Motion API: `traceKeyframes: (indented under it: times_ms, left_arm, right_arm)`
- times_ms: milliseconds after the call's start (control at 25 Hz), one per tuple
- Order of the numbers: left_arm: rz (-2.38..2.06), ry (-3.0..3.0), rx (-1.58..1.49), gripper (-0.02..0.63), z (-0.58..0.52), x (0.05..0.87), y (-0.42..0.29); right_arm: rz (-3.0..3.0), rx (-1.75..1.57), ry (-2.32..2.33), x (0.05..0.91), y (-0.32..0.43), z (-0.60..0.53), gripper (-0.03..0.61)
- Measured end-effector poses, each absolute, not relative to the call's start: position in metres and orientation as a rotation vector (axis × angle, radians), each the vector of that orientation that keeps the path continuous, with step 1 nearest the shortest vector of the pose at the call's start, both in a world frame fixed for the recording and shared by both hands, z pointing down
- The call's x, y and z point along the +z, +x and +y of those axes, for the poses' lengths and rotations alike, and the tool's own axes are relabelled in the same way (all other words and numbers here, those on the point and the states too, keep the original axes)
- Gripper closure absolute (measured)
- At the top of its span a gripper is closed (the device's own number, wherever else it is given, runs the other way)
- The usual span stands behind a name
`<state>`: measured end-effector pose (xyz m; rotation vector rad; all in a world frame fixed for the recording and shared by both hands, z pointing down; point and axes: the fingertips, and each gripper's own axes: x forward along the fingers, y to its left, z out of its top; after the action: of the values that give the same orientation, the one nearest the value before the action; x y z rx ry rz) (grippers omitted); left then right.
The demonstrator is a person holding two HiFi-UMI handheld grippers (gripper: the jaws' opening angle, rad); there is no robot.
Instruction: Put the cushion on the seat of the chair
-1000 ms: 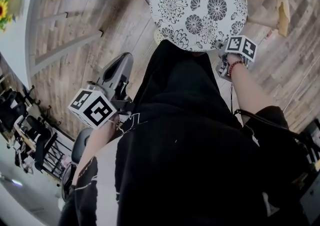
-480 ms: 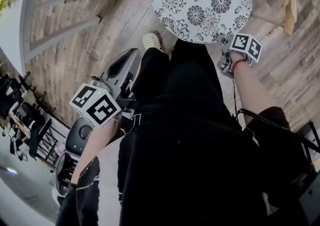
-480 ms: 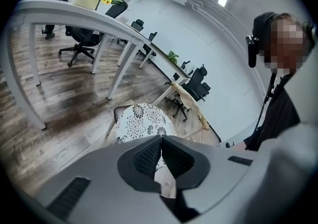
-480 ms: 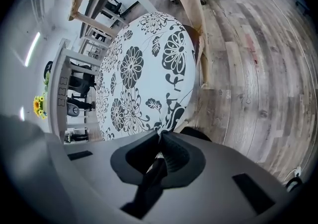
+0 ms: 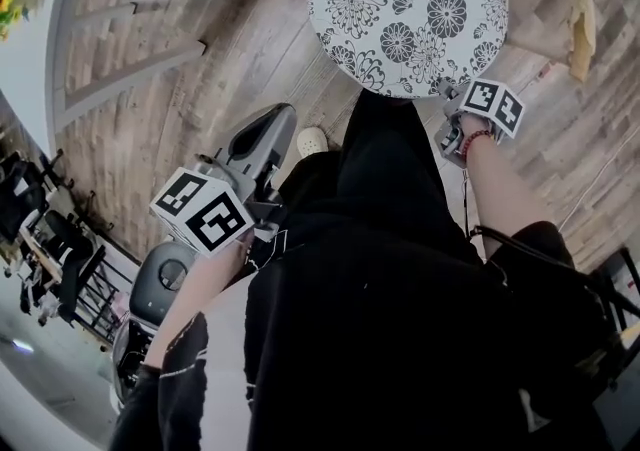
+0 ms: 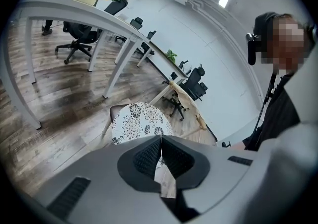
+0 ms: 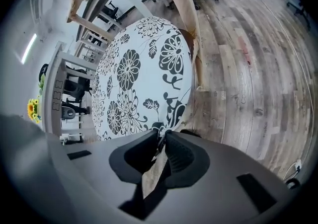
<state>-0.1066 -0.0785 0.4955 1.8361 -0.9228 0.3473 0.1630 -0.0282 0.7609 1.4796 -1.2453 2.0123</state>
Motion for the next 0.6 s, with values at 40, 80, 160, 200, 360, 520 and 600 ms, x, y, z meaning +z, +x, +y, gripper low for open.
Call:
traceKeyframes:
  times_ms: [40, 80, 160, 200, 360, 520, 600]
  left_arm:
    - [-0.916, 1.847, 0.344, 0.597, -0.078, 0.494, -0.107]
    - [-0.910, 1.860, 0.340, 0.598, -0.078, 0.491, -0.107]
    - [-0.900, 1.884, 0.328, 0.598, -0.076, 0.486, -0.111]
    - [-0.897, 1.891, 0.322, 0.598, -0.074, 0.484, -0.115]
    - [-0.893, 1.906, 0.306, 0.598, -0.061, 0.478, -0.136]
    - [-0.906, 1.920, 0.308, 0.598, -0.043, 0.473, -0.168]
    - [-0.928, 1.926, 0.304, 0.597, -0.039, 0.467, -0.188]
  right_arm:
    - [-1.236, 2.005, 1.495, 0.760, 0.164, -0.028, 0.524]
    - [-1.230, 2.001, 1.513, 0.758, 0.165, -0.028, 0.486]
    - [-1.215, 2.027, 1.551, 0.753, 0.165, -0.027, 0.377]
    - [-1.203, 2.052, 1.573, 0.749, 0.165, -0.026, 0.365]
    - [-1.138, 2.028, 1.725, 0.737, 0.167, -0.022, 0.356]
    - [-1.064, 1.861, 1.925, 0.719, 0.174, -0.005, 0.356]
    - [-1.093, 1.794, 2.006, 0.700, 0.169, -0.001, 0.356]
